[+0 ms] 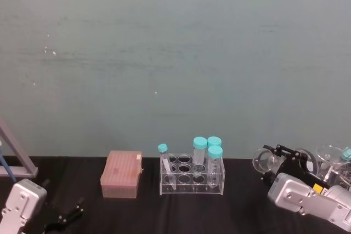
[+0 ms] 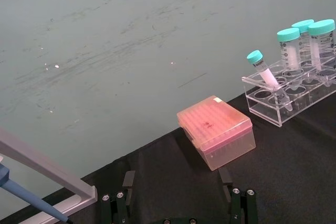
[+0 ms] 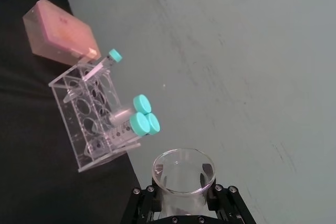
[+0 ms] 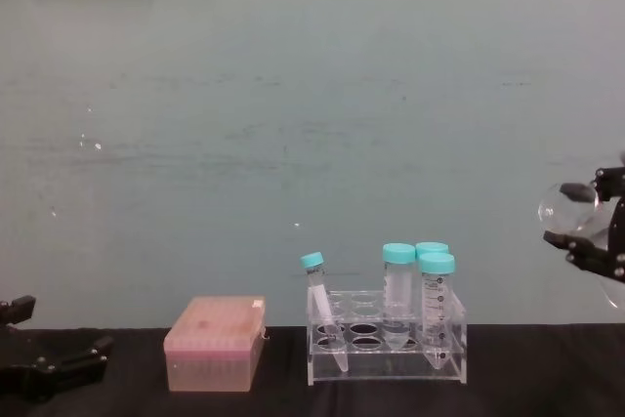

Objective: Pick up the beaker with the right gripper, shake it three times, and then put it down.

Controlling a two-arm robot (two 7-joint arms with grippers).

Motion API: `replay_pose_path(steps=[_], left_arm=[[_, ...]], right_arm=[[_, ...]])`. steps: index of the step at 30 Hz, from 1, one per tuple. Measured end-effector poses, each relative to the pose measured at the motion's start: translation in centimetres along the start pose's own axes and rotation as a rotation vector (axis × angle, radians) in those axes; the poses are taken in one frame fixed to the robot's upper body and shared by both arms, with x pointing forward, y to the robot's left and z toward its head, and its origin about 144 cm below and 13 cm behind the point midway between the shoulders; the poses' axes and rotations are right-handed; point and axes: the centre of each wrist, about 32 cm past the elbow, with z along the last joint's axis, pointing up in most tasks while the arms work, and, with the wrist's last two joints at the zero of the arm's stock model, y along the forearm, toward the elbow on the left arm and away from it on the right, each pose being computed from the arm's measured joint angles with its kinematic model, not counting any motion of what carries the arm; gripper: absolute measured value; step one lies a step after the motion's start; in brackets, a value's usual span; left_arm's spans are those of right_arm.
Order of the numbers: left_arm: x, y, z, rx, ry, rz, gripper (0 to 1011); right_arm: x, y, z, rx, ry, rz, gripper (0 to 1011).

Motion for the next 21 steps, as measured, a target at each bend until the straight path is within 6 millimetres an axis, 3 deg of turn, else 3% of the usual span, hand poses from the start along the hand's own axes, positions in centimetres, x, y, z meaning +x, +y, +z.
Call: replay_pose_path(steps=[6,13,21], left_arm=[[0.0,0.0,0.0,0.000,0.000,0.000,1000],[0.0,0.0,0.0,0.000,0.000,0.000,1000],[0.0,0.0,0.0,0.000,0.000,0.000,1000]], right_arm=[[-0.3,0.1,-0.1,0.036,0.244,-0.017,450],[-1.8,0.5,0.3,0.095,0.739,-0.033,450],[-3.0,0.7,0.5,0.098,0.944,-0.032,450]])
